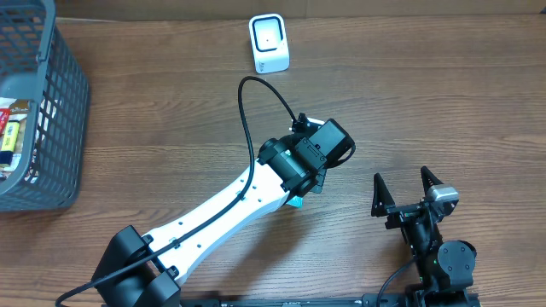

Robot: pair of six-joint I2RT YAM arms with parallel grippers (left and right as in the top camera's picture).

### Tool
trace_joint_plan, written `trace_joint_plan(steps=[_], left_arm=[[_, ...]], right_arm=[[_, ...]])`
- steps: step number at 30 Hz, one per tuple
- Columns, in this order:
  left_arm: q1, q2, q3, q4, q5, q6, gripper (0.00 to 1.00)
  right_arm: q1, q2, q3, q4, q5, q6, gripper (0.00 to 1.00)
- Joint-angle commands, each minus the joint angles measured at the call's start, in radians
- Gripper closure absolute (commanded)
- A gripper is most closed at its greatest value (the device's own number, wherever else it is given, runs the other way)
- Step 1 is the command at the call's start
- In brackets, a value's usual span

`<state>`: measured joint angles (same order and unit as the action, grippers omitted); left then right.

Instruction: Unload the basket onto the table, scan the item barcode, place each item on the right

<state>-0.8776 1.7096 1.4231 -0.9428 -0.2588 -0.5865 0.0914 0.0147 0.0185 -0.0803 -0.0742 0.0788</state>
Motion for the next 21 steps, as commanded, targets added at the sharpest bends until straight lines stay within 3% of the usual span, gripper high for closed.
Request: trace_joint_plan(steps=[1, 10, 21], left_arm=[[-0.006, 0.003, 0.004, 0.004, -0.014, -0.012, 0.82], [-0.006, 0.004, -0.005, 0.006, -0.015, -0.012, 0.86], [-0.006, 0.006, -0.054, 0.064, -0.015, -0.012, 0.82]], right_arm=[[-0.004, -0.012, -0.011, 0.003, -0.001, 0.003, 0.0], [-0.004, -0.012, -0.011, 0.003, -0.002, 0.003, 0.0], [-0.004, -0.012, -0.011, 0.003, -0.002, 0.003, 0.0]])
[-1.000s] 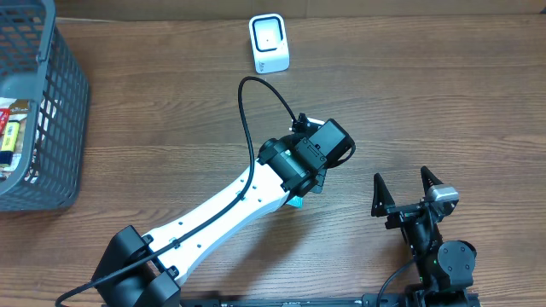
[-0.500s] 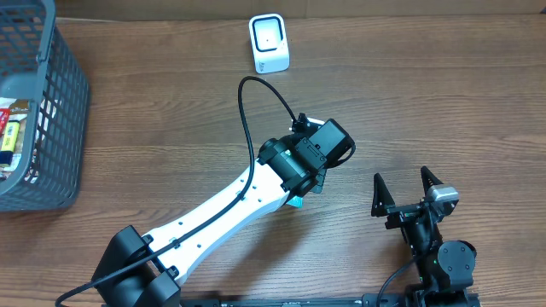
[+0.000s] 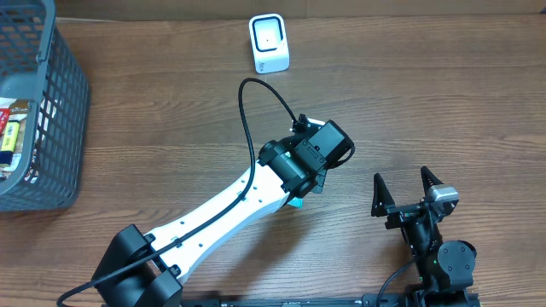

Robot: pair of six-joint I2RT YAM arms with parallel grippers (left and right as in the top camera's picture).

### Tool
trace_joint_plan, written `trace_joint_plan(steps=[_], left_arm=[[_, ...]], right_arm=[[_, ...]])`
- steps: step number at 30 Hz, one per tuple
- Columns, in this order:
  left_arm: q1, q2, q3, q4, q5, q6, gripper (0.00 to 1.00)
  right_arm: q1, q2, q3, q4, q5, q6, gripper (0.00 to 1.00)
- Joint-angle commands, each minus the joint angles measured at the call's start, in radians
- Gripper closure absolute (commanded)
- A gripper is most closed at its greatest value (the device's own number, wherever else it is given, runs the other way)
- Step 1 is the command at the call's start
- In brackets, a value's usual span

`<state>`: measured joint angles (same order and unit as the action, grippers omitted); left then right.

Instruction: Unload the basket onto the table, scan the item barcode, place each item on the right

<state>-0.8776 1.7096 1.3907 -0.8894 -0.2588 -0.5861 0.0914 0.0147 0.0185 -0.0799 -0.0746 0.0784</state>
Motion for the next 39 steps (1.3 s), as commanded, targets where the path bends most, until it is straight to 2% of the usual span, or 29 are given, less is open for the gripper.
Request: trace_joint_plan(steps=[1, 16, 20, 25, 39], left_arm=[[-0.006, 0.006, -0.025, 0.012, -0.015, -0.013, 0.81], [-0.007, 0.037, -0.027, 0.011, -0.022, -0.013, 0.82], [-0.007, 0.037, -0.027, 0.011, -0.021, -0.013, 0.85], [-0.007, 0.037, -0.027, 0.011, -0.021, -0.013, 0.96], [-0.003, 0.029, -0.019, 0.005, -0.021, -0.013, 0.96]], right_arm=[[-0.004, -0.012, -0.011, 0.003, -0.001, 0.003, 0.0], [-0.004, -0.012, -0.011, 0.003, -0.001, 0.003, 0.0], [-0.004, -0.012, -0.011, 0.003, -0.001, 0.003, 0.0], [-0.004, -0.012, -0.011, 0.003, -0.001, 0.003, 0.0], [-0.004, -0.012, -0.011, 0.003, -0.001, 0.003, 0.0]])
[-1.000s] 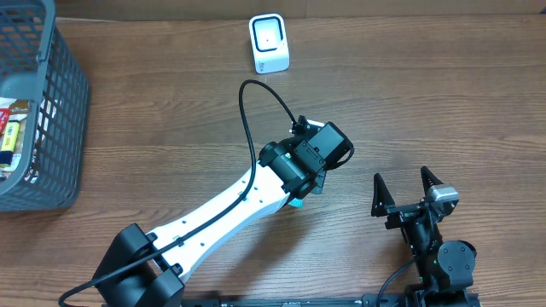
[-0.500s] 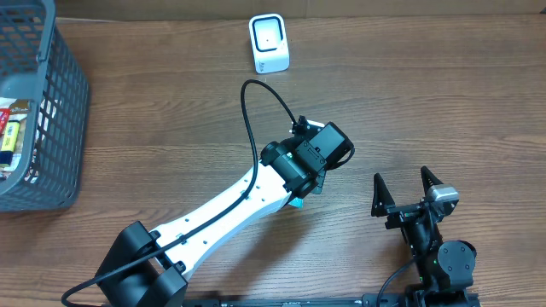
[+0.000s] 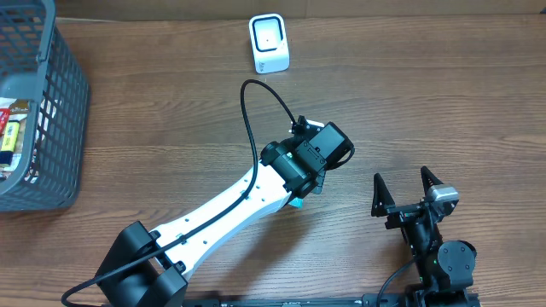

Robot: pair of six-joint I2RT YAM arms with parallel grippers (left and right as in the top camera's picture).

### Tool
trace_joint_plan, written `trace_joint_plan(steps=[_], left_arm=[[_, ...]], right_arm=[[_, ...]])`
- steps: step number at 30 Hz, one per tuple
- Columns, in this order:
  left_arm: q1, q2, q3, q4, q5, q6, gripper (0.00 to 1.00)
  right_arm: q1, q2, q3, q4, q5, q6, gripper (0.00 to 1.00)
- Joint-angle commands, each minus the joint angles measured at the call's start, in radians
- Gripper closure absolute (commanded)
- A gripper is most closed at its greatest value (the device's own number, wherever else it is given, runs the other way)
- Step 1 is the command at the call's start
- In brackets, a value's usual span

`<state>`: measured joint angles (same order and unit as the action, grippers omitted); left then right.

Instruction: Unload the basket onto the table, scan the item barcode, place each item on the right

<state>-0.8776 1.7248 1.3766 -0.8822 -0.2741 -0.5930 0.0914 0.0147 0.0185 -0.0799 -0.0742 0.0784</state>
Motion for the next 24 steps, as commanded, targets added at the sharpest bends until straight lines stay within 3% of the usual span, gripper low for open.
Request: trace_joint_plan(steps=[1, 24], left_arm=[[-0.002, 0.011, -0.003, -0.002, -0.006, -0.006, 0.96], [0.072, -0.129, 0.035, -0.034, 0.038, -0.013, 0.96]], right_arm=[[-0.004, -0.012, -0.011, 0.003, -0.002, 0.003, 0.0], [-0.004, -0.012, -0.011, 0.003, -0.002, 0.003, 0.0]])
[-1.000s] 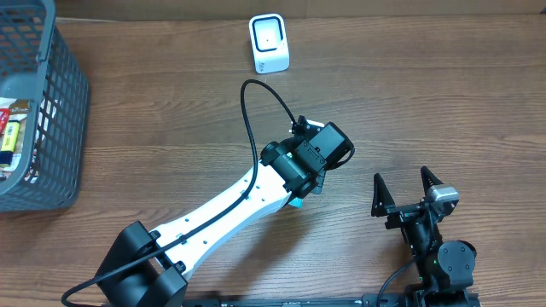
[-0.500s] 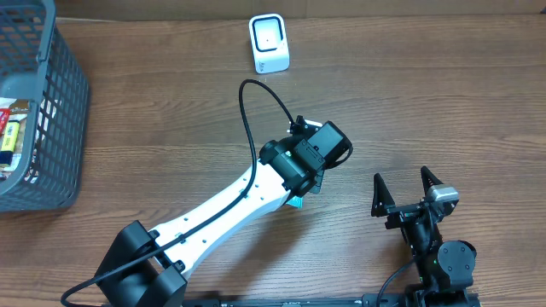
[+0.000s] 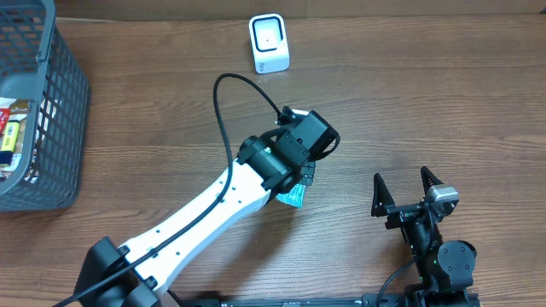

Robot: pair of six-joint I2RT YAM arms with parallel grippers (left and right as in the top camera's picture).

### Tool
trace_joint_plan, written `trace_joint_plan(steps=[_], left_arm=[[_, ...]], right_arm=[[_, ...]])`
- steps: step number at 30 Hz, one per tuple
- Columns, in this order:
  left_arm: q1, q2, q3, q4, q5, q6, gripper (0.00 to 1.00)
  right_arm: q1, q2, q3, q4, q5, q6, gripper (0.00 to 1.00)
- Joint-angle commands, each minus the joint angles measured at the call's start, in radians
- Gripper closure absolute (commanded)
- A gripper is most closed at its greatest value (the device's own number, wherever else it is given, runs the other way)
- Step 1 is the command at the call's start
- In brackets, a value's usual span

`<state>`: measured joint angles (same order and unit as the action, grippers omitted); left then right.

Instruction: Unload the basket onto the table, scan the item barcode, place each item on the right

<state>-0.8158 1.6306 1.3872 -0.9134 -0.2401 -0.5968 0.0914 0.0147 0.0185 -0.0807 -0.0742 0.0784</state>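
Observation:
A teal and white packet (image 3: 293, 197) shows partly from under my left arm's wrist (image 3: 290, 155) near the middle of the table. The left gripper's fingers are hidden beneath the wrist and its camera, so whether they hold the packet cannot be told. The white barcode scanner (image 3: 269, 43) stands upright at the far edge, well beyond the left wrist. My right gripper (image 3: 408, 184) rests at the near right, open, with nothing between its fingers.
A grey mesh basket (image 3: 60, 111) with several packaged goods inside stands at the far left. A black cable (image 3: 223, 102) loops up from the left wrist. The table is brown wood (image 3: 426, 94).
My left wrist has shifted left and slightly towards the far edge, and its arm now lies more to the left. More of the teal packet shows below it. The right arm has not moved.
At all three earlier moments my left wrist stood over the same spot at the table's middle, with only a teal corner of the packet showing beneath it. Now the wrist is further left and the packet is more exposed. The right gripper stayed open throughout.

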Motion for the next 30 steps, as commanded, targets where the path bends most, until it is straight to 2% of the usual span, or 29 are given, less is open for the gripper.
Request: trace_joint_plan(steps=[1, 6, 9, 12, 14, 16, 19, 23, 30], left_arm=[[0.013, -0.036, 0.025, -0.004, 0.004, -0.009, 0.96], [0.066, -0.036, 0.025, -0.042, 0.006, -0.01, 0.96], [0.115, -0.036, 0.025, -0.085, 0.043, -0.01, 0.76], [0.168, -0.036, 0.025, -0.117, 0.117, -0.004, 0.71], [0.206, -0.035, 0.024, -0.121, 0.229, 0.042, 0.61], [0.23, -0.035, 0.023, -0.122, 0.332, 0.093, 0.55], [0.256, -0.033, 0.022, -0.13, 0.423, 0.15, 0.43], [0.261, -0.023, 0.02, -0.13, 0.43, 0.156, 0.38], [0.259, 0.04, -0.008, -0.106, 0.463, 0.156, 0.39]], right_arm=[[-0.004, -0.012, -0.011, 0.004, -0.002, 0.003, 0.0], [-0.004, -0.012, -0.011, 0.004, -0.002, 0.003, 0.0], [-0.004, -0.012, -0.011, 0.004, -0.002, 0.003, 0.0], [-0.004, -0.012, -0.011, 0.004, -0.002, 0.003, 0.0], [-0.004, -0.012, -0.011, 0.004, -0.002, 0.003, 0.0], [-0.004, -0.012, -0.011, 0.004, -0.002, 0.003, 0.0], [-0.004, -0.012, -0.011, 0.003, -0.002, 0.003, 0.0], [-0.004, -0.012, -0.011, 0.004, -0.001, 0.003, 0.0], [-0.004, -0.012, -0.011, 0.004, -0.002, 0.003, 0.0]])
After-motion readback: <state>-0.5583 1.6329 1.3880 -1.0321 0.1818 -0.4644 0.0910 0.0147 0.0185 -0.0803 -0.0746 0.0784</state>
